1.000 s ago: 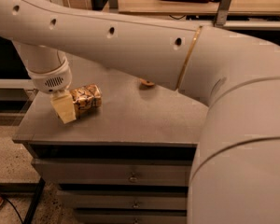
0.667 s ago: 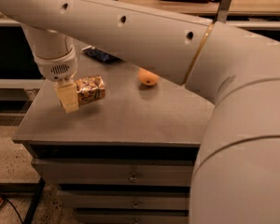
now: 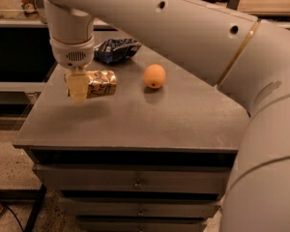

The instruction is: Place orange can upright

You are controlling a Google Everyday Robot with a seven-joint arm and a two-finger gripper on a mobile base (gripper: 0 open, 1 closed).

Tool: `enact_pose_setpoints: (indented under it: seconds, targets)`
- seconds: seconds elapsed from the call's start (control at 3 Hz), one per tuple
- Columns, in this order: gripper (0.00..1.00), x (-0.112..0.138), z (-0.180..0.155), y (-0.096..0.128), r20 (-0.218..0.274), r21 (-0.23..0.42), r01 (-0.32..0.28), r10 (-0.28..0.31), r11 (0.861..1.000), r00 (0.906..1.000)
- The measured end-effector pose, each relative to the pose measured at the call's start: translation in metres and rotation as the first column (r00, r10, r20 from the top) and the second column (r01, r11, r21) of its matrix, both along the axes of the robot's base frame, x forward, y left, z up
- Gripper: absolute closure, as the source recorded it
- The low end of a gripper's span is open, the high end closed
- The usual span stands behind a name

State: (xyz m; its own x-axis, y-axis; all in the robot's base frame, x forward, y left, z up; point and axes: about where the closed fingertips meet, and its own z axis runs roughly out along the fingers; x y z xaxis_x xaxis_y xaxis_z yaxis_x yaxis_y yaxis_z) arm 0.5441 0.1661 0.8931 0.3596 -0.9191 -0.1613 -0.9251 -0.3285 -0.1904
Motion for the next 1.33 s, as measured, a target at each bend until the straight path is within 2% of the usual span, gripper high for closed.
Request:
enact_pose_setpoints:
  seconds: [0.33,0.67,1.0,1.33]
  targets:
    - [1.0,-0.004,-0.0031,-0.0102,-0.026,0.113,0.022,-0.019,0.993,0.9995]
    - [1.0,-0.0009,-0.0052,-0.0165,-0.04,0.235,0.051,-0.042,0.971,0.9983]
    - [1.0,0.0013,-0.0042,-0.017,-0.043,0.32,0.051,-0.04,0.946,0.9983]
    - [1.0,0.002,-0.0028,-0.0176,-0.041,0.33,0.053,-0.042,0.943,0.9983]
